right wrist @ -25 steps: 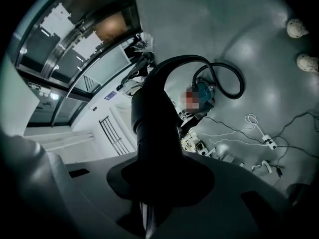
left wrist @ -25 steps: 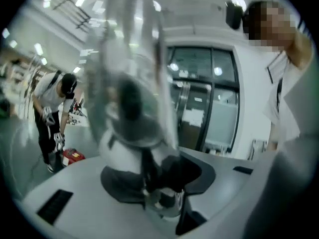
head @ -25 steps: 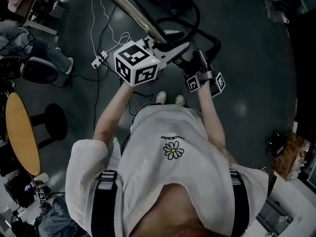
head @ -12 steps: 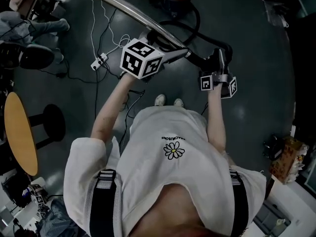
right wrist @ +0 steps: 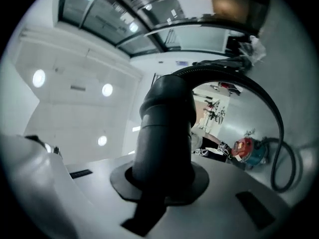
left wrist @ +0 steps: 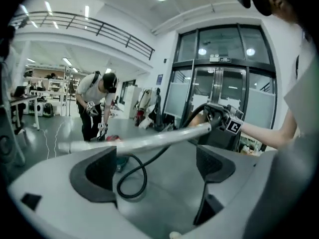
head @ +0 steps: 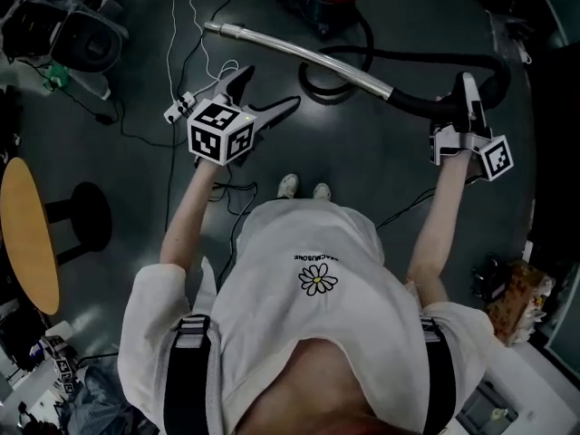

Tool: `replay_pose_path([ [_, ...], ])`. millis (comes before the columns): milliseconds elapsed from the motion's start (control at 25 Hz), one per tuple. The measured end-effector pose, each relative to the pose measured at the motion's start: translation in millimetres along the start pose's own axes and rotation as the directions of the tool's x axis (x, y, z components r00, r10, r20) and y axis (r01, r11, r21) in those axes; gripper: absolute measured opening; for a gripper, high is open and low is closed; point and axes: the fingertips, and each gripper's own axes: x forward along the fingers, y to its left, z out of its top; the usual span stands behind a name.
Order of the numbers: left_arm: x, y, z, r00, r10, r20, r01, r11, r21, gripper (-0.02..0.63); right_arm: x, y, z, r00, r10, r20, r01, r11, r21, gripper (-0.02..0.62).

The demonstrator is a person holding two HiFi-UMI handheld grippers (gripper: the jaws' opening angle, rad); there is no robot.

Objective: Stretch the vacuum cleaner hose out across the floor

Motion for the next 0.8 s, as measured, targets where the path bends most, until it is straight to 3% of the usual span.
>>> replay_pose_path([
  [80,-1,-5,26,0.995,-0.035,0.090,0.030,0.998,0.061,0.480,19,36,-18,0.980,0.001,-0.198,-0.040,0.980,-0.197,0.067],
  [120,1,-13,37,0.991,-0.068,0.115,0.054,0.991,0.120,0.480,29,56,-38,0.946,-0.002,-0.325,-0.101,0.949,-0.300,0.067],
  [160,4,-22,47,0.986,-0.108,0.126,0.083,0.978,0.192,0.480,36,76,-66,0.884,-0.018,-0.466,-0.190,0.898,-0.396,0.067],
  [200,7,-34,56,0.980,-0.153,0.129,0.114,0.957,0.267,0.480,39,91,-99,0.790,-0.062,-0.609,-0.304,0.824,-0.479,0.067],
  [240,9,-46,65,0.971,-0.199,0.134,0.145,0.931,0.334,0.480,33,98,-133,0.661,-0.144,-0.736,-0.438,0.722,-0.535,0.067],
  [280,9,-58,75,0.958,-0.245,0.149,0.170,0.904,0.392,0.480,21,99,-165,0.506,-0.266,-0.821,-0.580,0.599,-0.552,0.069],
  [320,6,-68,87,0.942,-0.285,0.176,0.183,0.879,0.440,0.480,5,93,-189,0.348,-0.417,-0.840,-0.707,0.472,-0.527,0.069],
  [360,1,-76,98,0.928,-0.311,0.205,0.182,0.858,0.481,0.480,-12,83,-202,0.220,-0.568,-0.793,-0.798,0.363,-0.481,0.069],
  [400,-2,-80,105,0.921,-0.321,0.219,0.171,0.841,0.512,0.480,-26,70,-204,0.140,-0.685,-0.715,-0.850,0.287,-0.441,0.069],
  [440,-3,-81,104,0.927,-0.314,0.204,0.163,0.829,0.535,0.480,-33,61,-196,0.107,-0.759,-0.642,-0.872,0.239,-0.427,0.069],
  [480,-2,-81,96,0.941,-0.295,0.168,0.156,0.816,0.556,0.480,-35,56,-183,0.109,-0.805,-0.583,-0.876,0.199,-0.439,0.069],
  [520,0,-82,85,0.952,-0.270,0.144,0.139,0.801,0.583,0.480,-34,53,-168,0.131,-0.841,-0.525,-0.876,0.150,-0.458,0.069],
  [600,-2,-84,74,0.957,-0.231,0.174,0.078,0.785,0.614,0.480,-30,51,-142,0.188,-0.897,-0.401,-0.891,0.017,-0.454,0.069],
  [720,-8,-81,84,0.944,-0.229,0.239,0.056,0.822,0.567,0.480,-21,54,-117,0.309,-0.912,-0.271,-0.902,-0.192,-0.386,0.067],
  [800,-3,-93,84,0.938,-0.303,0.168,0.155,0.801,0.578,0.482,-9,70,-109,0.413,-0.875,-0.253,-0.880,-0.313,-0.356,0.067],
])
